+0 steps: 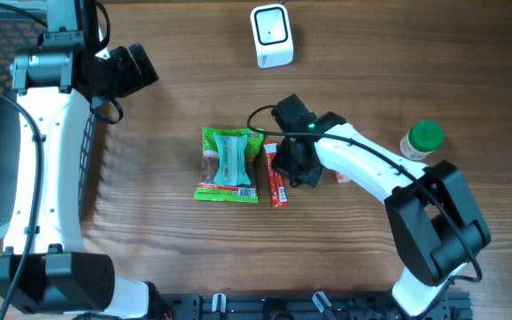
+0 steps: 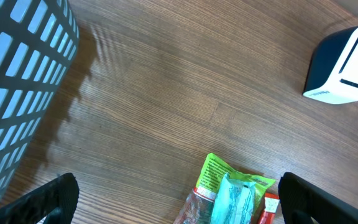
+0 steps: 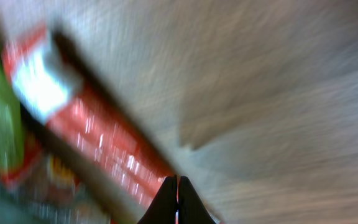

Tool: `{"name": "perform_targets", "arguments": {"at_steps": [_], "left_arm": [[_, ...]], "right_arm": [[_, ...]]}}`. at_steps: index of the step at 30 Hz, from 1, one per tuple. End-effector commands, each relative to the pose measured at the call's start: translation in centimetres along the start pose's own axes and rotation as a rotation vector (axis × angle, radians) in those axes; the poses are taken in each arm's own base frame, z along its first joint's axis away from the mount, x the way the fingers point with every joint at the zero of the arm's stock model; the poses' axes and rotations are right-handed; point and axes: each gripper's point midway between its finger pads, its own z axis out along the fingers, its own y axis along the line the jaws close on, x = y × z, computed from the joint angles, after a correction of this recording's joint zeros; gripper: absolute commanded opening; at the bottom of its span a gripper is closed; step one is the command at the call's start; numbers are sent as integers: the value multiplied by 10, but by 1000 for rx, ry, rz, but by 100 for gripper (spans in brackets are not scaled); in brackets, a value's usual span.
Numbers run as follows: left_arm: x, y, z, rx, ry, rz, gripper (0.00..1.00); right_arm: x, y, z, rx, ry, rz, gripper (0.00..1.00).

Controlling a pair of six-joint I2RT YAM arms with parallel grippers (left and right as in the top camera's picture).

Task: Scan the item barcode
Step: 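Close the right gripper on the red stick packet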

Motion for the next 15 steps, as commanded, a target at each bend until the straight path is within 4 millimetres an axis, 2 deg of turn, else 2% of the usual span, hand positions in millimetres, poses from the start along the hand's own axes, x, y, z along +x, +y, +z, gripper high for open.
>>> {"name": "perform_targets", "arguments": {"at_steps": [1, 6, 10, 15], "left_arm": [[-1, 2, 1, -7, -3, 13, 100], [-1, 2, 1, -7, -3, 13, 100], [-1, 2, 1, -7, -3, 13, 100], [-1, 2, 1, -7, -3, 13, 100]], "right_arm": [[41, 25, -2, -87, 165, -69, 4], [62, 28, 6, -13, 100, 33, 4], [69, 22, 17, 44, -5, 84, 4], [73, 13, 26, 85, -40, 105, 4]]}}
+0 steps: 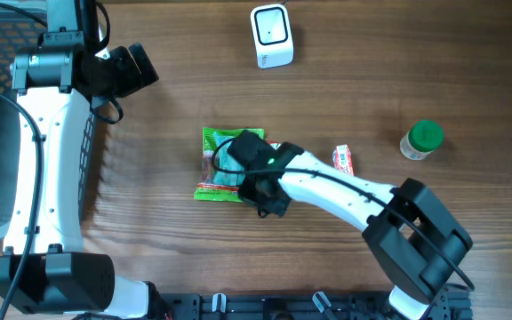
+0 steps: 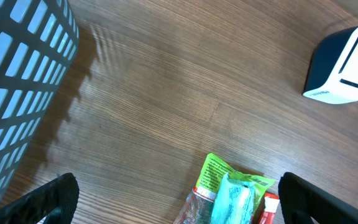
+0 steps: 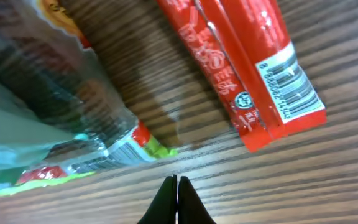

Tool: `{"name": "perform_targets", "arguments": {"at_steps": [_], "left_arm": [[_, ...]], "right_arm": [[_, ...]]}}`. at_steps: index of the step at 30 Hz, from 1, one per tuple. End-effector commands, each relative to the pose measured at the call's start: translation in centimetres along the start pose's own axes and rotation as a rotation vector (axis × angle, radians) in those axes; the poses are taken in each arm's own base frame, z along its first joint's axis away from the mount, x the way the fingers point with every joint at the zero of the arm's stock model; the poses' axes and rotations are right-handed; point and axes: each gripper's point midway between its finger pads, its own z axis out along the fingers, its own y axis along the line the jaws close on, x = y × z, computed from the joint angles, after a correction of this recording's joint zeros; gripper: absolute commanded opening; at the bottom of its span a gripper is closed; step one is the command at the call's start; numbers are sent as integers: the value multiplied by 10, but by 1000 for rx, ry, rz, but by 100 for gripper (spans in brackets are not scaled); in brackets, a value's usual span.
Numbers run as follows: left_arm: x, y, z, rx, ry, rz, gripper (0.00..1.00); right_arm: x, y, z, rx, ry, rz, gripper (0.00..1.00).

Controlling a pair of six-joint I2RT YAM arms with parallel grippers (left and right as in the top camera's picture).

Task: Scan the item barcode
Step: 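Close the right gripper on the red stick packet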

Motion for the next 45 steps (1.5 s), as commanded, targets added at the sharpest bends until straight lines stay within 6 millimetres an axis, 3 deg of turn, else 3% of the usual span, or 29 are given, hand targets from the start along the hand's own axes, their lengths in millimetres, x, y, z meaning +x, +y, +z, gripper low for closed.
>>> {"name": "perform_targets", "arguments": {"at_steps": [1, 9, 19, 27, 40, 45], "left_arm": [[-1, 2, 1, -7, -3, 13, 100], [-1, 2, 1, -7, -3, 14, 100], [-1, 2, 1, -7, -3, 14, 100], [-1, 2, 1, -7, -3, 14, 100], [-1, 2, 1, -7, -3, 13, 100], [-1, 2, 1, -7, -3, 14, 100]], "right_arm": [[-11, -19, 13, 69, -65, 86, 4], [-20, -33, 23, 94, -68, 144, 4], [-75, -65, 12, 130, -105, 292, 4], [-123, -55, 6, 44, -221, 228, 4], [-164, -43, -7, -6, -437, 224, 4], [-189, -16, -21, -52, -569, -26, 4]]}}
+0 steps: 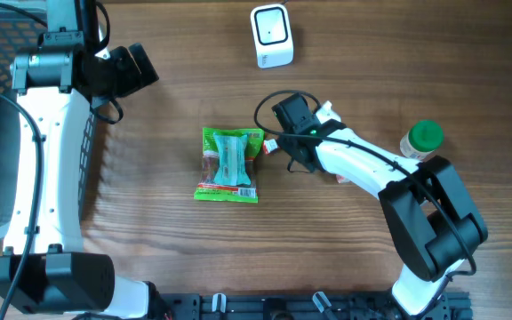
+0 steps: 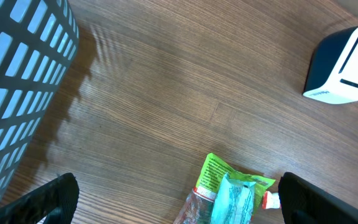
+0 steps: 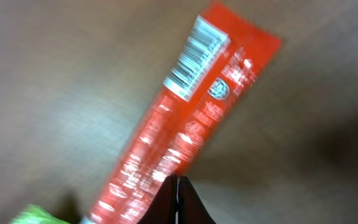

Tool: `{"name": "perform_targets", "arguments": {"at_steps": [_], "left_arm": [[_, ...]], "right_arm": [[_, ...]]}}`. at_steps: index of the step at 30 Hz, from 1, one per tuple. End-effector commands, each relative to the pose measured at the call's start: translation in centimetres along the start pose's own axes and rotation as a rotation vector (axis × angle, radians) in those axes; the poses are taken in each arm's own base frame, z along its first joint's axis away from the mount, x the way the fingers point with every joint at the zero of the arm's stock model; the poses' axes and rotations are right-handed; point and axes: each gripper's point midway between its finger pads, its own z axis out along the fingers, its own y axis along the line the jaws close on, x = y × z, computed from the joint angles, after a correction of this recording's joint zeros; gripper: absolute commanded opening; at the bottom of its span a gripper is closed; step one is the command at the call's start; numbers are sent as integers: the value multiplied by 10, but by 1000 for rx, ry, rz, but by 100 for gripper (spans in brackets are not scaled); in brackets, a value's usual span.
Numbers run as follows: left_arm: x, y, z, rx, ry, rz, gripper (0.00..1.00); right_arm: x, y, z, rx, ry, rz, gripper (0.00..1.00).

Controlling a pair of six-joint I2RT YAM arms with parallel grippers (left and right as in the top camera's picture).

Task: Scan the item barcode

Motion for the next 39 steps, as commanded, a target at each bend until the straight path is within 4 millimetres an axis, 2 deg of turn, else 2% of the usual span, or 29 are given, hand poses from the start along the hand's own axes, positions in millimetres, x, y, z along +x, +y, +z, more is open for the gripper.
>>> {"name": "perform_targets", "arguments": {"at_steps": [1, 5, 8, 11, 13, 16, 18, 24, 30, 35, 39], "left_arm": [[-1, 2, 1, -7, -3, 13, 100], [-1, 2, 1, -7, -3, 13, 100], [-1, 2, 1, -7, -3, 14, 100], [-1, 2, 1, -7, -3, 13, 100], [-1, 2, 1, -7, -3, 13, 100], [-1, 2, 1, -7, -3, 14, 100], [-1, 2, 1, -7, -3, 13, 100], [-1, 2, 1, -7, -3, 13, 100], [-1, 2, 1, -7, -3, 13, 100], [-1, 2, 1, -7, -3, 13, 100], [-1, 2, 1, -7, -3, 14, 100]], "right_arm": [[-20, 9, 5, -17, -108, -227, 4], [-29, 32, -4, -93, -85, -288, 12], [-32, 53, -20, -198, -2, -295, 24], [-26, 74, -41, -315, 109, -282, 39], [-18, 80, -49, -352, 171, -267, 40], [-3, 65, -48, -272, 265, -82, 34], [8, 50, -43, -198, 300, 42, 34], [36, 30, -31, -72, 262, 219, 34], [42, 28, -27, -29, 133, 265, 34], [47, 33, -14, -39, 136, 284, 34], [52, 26, -1, -7, 140, 281, 34]]}}
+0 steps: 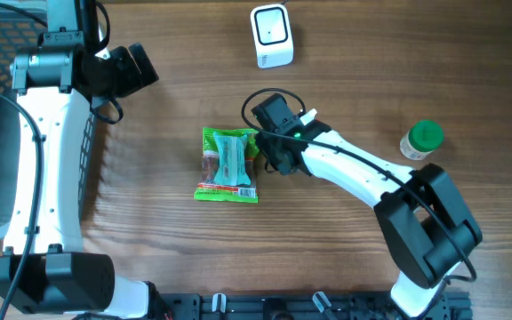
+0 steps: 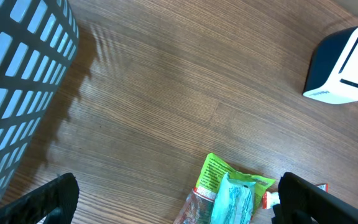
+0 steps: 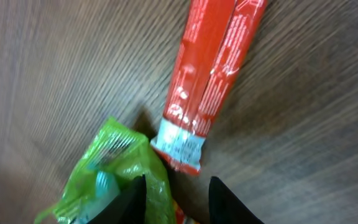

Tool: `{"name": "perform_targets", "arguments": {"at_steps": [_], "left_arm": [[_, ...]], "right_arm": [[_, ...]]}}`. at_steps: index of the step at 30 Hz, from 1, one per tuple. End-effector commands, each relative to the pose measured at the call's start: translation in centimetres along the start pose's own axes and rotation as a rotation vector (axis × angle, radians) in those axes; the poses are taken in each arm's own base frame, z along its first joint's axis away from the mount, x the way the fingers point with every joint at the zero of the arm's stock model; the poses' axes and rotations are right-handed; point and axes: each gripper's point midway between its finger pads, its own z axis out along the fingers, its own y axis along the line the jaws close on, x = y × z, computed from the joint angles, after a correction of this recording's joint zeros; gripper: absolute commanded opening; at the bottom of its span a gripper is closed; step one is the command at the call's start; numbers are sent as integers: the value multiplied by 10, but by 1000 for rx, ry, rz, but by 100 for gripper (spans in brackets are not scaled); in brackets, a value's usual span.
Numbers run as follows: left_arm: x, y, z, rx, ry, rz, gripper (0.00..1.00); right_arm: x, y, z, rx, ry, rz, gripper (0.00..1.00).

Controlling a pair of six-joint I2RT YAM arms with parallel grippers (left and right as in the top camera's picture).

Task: Scan the item barcode

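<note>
A red stick packet point(image 3: 213, 74) lies on the wood table, its white printed end point(image 3: 179, 146) touching the green snack packet point(image 3: 114, 180). My right gripper point(image 3: 178, 202) is open, and its dark fingers point(image 3: 135, 199) straddle the green packet's edge just below the stick's end. From overhead the right gripper point(image 1: 267, 160) sits at the right side of the green packet point(image 1: 229, 164), and the arm hides the stick. The white scanner point(image 1: 271, 36) stands at the far edge. My left gripper point(image 2: 173, 208) is open and empty, high at the far left.
A green-capped bottle point(image 1: 423, 138) stands at the right. A black mesh basket fills the left edge beside the left arm. The scanner point(image 2: 344, 62) also shows in the left wrist view, as does a red tip of the stick point(image 2: 268, 200).
My right gripper was shut over the red stick; now it is open and a little further left, at the green packet's right edge. The left arm has not moved.
First the red stick lay along the green packet's lower right side, my shut right gripper beside it. Then the shut gripper was at the packet's near end. Later the stick lay further up and right, under the arm. Now the gripper is open at its white end.
</note>
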Motion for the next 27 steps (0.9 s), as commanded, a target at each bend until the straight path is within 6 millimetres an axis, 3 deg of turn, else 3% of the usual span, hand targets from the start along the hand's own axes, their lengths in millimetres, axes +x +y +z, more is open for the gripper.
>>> {"name": "perform_targets", "arguments": {"at_steps": [1, 11, 13, 15, 19, 24, 27], "left_arm": [[-1, 2, 1, -7, -3, 13, 100], [-1, 2, 1, -7, -3, 13, 100], [-1, 2, 1, -7, -3, 13, 100], [-1, 2, 1, -7, -3, 13, 100], [-1, 2, 1, -7, -3, 13, 100], [-1, 2, 1, -7, -3, 13, 100], [-1, 2, 1, -7, -3, 13, 100]], "right_arm": [[-4, -18, 20, 64, -33, 38, 34], [-12, -30, 35, 108, -85, 37, 33], [-11, -32, 35, 116, -85, 34, 28], [-11, -32, 35, 116, -81, 2, 17], [-11, -42, 33, 164, -67, -162, 4], [-12, -58, 27, 233, -36, -240, 4], [-11, -52, 20, 204, 8, -276, 4]]}}
